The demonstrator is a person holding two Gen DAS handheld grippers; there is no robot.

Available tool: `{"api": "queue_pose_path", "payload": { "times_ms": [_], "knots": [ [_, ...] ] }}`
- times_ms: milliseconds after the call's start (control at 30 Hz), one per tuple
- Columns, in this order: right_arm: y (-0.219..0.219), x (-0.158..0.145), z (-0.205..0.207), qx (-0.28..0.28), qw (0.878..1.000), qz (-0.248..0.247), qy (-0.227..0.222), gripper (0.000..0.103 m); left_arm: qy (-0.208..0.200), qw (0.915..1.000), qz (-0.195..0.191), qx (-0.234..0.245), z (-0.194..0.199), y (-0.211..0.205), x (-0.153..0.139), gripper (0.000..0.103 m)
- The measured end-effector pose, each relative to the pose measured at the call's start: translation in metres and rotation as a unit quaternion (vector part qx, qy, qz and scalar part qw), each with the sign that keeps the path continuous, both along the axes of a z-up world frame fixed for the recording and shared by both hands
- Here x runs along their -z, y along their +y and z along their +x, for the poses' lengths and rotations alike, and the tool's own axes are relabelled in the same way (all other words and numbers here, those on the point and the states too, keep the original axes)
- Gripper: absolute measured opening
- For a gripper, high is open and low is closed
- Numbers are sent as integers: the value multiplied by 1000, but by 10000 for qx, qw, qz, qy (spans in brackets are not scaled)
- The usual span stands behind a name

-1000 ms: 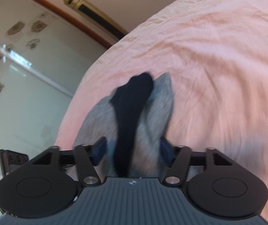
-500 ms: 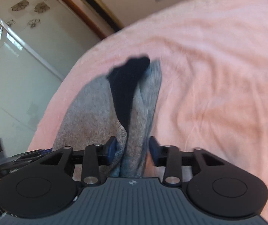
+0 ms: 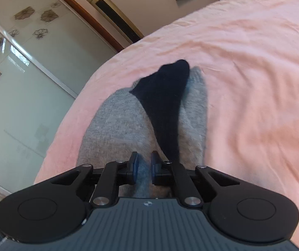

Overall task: Fold small clothes
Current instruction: 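Open both tools and lift them off the sweater bundle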

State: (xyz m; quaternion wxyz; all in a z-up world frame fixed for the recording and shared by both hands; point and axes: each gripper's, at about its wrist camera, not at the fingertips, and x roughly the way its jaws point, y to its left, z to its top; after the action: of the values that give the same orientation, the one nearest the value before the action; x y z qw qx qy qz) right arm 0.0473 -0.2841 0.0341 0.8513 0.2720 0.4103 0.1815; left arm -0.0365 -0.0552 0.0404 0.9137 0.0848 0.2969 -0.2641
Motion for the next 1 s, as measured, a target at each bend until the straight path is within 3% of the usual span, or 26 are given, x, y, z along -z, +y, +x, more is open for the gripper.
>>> {"api": "queue_pose_path", "payload": {
  "times_ms": [33,100,167,200,233,267,333,400,433,533,600,633,667,700,800,900,967,1000],
  "knots": [
    [1,-12,-15,-48,9998,-109,-146,25,11,10000,-67,13,-5,6,-2,54],
    [4,-24,-42,-192,9988,-51,-443,55,295,9995,123,-20,-3,6,10,55],
    [13,-8,-44,-466,9988,-122,-90,60,132,9995,235,-163,1,6,23,55],
    [18,2,-44,-539,9976,-403,-138,38,120,9994,269,-178,-2,5,19,54],
    [16,4,-48,-457,9971,-554,-255,29,124,9995,202,-199,-6,8,13,54],
    [9,1,-50,-312,9983,-485,-96,19,75,9997,91,-205,-13,12,6,54],
    [-4,-12,-62,-189,9997,-135,-72,32,-147,9993,118,-324,-30,23,0,54],
    [-12,-26,-84,-95,9991,-245,-338,60,-61,9982,239,-550,-36,30,7,54],
    [-13,-27,-91,-52,9989,-357,-294,64,86,9978,261,-601,-36,33,13,54],
    [-10,-18,-97,-140,9986,-506,-98,64,341,9956,294,-826,-28,33,28,54],
    [-1,-6,-93,-313,9977,-604,83,48,309,9944,204,-991,-23,34,26,52],
    [4,-5,-94,-338,9964,-773,28,40,360,9934,85,-1090,-20,37,23,38],
    [7,-7,-95,-376,9953,-890,-16,25,455,9927,-122,-1114,-20,46,18,31],
    [7,-9,-95,-419,9954,-861,1,22,512,9918,-286,-1133,-21,53,14,27],
    [7,-22,-104,-527,9943,-896,-237,20,533,9915,-139,-1182,-20,58,17,13],
    [10,-2,-100,-698,9913,-1113,126,17,561,9900,-206,-1279,-17,61,26,12],
    [6,1,-102,-668,9924,-1031,25,14,660,9899,-255,-1231,-21,62,22,12],
    [2,-3,-101,-589,9940,-918,123,25,797,9900,-365,-1101,-24,65,19,13]
  ]
}}
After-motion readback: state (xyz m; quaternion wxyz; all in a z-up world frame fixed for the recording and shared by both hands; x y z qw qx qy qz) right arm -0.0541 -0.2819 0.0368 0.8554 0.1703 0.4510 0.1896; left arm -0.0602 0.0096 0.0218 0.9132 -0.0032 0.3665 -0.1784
